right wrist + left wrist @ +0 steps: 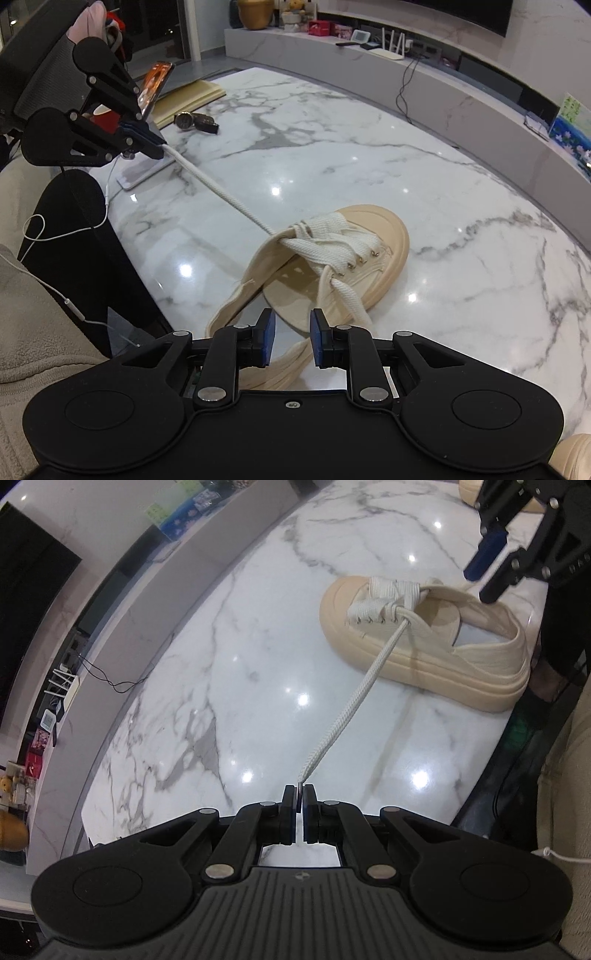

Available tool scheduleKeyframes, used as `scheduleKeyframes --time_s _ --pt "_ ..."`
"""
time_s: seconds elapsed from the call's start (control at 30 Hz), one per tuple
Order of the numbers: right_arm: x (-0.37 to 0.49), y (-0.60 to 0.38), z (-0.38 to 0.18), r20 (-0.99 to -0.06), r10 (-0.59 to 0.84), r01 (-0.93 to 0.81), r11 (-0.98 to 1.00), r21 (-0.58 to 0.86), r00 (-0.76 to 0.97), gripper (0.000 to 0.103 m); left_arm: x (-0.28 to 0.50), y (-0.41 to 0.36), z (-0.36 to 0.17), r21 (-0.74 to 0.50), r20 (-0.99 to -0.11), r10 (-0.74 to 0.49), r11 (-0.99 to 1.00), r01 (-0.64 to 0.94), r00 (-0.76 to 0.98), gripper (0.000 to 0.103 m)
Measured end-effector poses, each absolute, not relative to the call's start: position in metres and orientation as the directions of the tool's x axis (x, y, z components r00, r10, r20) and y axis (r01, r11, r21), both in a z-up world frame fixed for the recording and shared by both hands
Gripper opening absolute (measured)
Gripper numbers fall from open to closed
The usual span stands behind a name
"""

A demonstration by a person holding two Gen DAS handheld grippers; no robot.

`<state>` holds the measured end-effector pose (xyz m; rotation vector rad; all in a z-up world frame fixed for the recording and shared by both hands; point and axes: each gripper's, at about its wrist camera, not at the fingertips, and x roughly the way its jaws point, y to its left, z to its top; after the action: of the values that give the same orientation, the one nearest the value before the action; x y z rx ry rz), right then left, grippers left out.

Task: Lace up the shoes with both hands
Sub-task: 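Pull the white lace tip away from the sneaker with the left tool, then open the left tool and drop the lace beside the sneaker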

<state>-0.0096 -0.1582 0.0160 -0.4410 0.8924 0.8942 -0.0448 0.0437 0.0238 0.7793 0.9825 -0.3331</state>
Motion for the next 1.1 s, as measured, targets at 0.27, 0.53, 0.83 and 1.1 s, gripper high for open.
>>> scheduleKeyframes --time_s 0.27,0.53,0.83,1.1 --pt "-0.017 -0.157 0.020 -0.820 0.462 -0.803 0.596 0.004 0.339 0.027 -0.050 0.039 0.031 0.452 -0.819 0.093 0.713 0.535 0.567 0.006" --pt "-0.019 -0.156 0.015 -0.821 0.445 -0.770 0.637 0.010 0.357 0.038 -0.053 0.043 0.038 0.466 -0.796 0.120 0.748 0.473 0.594 0.028" --pt "-0.010 -0.167 0.013 -0.802 0.418 -0.654 0.755 0.044 0.427 0.051 -0.045 0.021 0.045 0.398 -0.778 0.050 0.811 0.429 0.627 0.052" --pt "-0.011 -0.196 0.007 -0.790 0.386 -0.504 0.856 0.114 0.477 0.072 -0.038 -0.007 0.034 0.242 -0.783 -0.031 0.905 0.350 0.622 0.078"
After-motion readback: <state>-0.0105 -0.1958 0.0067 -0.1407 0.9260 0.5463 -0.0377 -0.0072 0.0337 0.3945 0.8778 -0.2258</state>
